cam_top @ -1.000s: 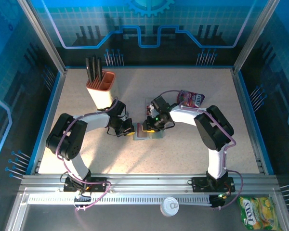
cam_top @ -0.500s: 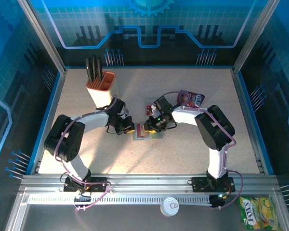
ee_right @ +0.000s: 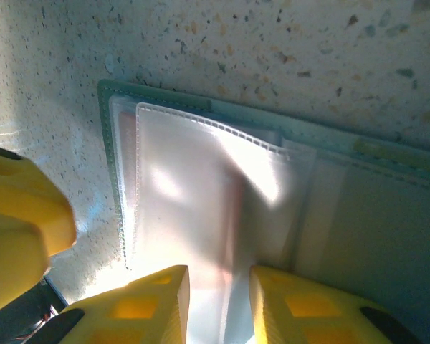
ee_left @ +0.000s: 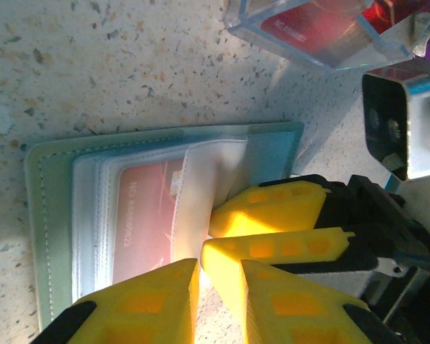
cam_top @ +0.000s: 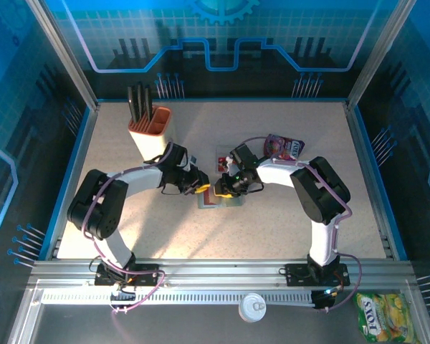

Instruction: Take the credit cards out of the card holder

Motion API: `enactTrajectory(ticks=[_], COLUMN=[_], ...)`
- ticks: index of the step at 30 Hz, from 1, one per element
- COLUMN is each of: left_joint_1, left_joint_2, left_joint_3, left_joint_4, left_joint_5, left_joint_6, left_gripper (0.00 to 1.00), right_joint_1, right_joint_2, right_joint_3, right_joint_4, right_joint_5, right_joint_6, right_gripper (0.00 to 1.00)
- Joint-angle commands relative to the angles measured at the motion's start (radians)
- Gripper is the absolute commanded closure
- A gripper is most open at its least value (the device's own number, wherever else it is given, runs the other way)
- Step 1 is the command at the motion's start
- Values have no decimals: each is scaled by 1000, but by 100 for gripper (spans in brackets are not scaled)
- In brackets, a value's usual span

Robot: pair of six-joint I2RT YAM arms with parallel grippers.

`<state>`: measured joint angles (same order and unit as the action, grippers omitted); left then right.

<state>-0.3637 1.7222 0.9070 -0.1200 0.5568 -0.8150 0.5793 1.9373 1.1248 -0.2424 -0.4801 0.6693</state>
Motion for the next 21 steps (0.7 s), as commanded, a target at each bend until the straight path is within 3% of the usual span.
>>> enactTrajectory(ticks=[1,21], left_joint_1=[-3,-16], left_joint_2=[27,86], left_joint_3=[-14,-6], left_joint_4=[23,10], left_joint_5=[39,8], left_joint_6=[-26,-33], left_gripper=[78,77], right_joint_1=[-13,-15], right_joint_2=[-24,-24], right_joint_3=[-28,-36], right_joint_4=[-22,-9], right_joint_5=[-2,-8], right_joint_6=[-8,0], right_gripper=[70,70])
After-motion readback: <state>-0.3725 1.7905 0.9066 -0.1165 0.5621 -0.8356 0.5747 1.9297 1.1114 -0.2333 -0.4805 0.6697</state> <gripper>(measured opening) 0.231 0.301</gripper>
